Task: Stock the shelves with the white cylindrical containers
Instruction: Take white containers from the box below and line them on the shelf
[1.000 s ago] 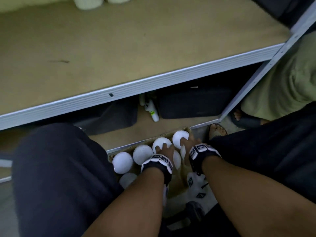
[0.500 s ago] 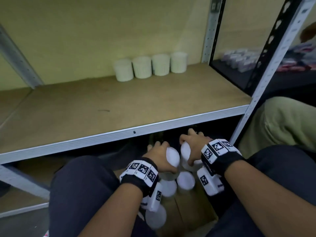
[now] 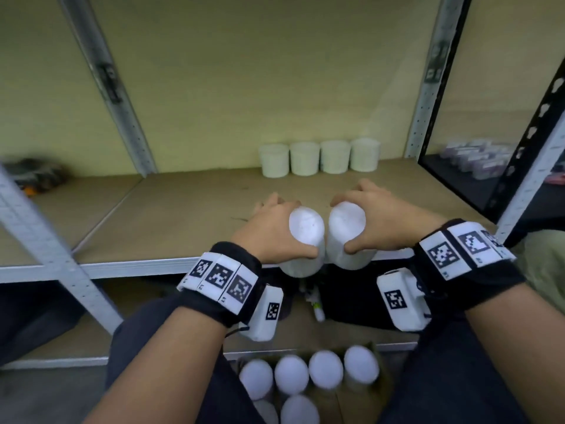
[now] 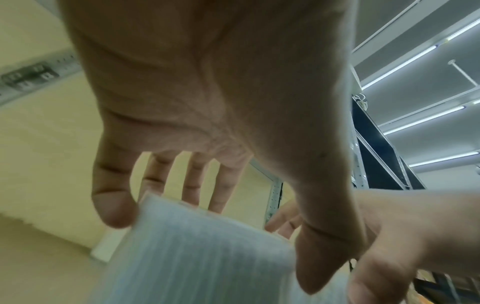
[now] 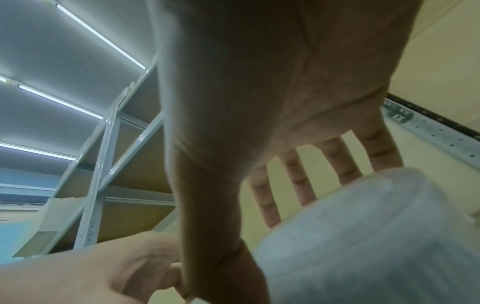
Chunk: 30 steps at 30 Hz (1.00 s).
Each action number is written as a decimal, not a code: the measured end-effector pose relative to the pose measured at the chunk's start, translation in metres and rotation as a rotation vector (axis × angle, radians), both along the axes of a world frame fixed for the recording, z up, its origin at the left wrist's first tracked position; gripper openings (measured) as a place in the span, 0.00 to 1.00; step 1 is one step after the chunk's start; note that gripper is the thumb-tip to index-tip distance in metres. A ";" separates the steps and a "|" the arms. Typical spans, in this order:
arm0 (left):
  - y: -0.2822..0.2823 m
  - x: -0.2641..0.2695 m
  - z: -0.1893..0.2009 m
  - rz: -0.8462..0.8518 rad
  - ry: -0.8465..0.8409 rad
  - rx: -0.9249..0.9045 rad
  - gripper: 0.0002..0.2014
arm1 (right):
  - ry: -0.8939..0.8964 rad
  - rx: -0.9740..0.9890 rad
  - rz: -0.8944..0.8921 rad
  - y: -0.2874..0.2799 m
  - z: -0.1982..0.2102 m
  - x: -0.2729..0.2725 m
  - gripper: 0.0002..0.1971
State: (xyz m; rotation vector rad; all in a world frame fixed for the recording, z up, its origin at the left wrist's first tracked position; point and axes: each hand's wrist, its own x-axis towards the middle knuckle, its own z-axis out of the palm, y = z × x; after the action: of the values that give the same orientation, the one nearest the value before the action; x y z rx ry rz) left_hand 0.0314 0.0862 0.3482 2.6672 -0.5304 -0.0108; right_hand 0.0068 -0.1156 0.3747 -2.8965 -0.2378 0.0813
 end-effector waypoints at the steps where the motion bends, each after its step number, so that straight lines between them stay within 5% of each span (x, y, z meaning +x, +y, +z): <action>1: 0.004 0.003 0.004 0.023 -0.014 -0.004 0.42 | -0.022 0.022 0.000 0.004 0.003 0.004 0.41; 17: 0.071 0.050 -0.014 0.328 -0.034 -0.088 0.33 | -0.085 0.267 0.080 0.086 -0.037 0.091 0.27; 26: 0.087 0.052 -0.027 0.302 -0.062 -0.124 0.32 | -0.104 0.229 0.098 0.092 -0.046 0.094 0.27; 30: 0.092 0.044 -0.023 0.252 -0.148 -0.160 0.21 | -0.133 0.162 0.080 0.085 -0.036 0.087 0.21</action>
State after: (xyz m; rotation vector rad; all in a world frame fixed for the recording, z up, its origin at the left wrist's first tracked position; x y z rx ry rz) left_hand 0.0752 0.1779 0.3248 2.5696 -0.2259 0.2923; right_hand 0.0934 -0.0302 0.3390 -2.7331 -0.3664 -0.1119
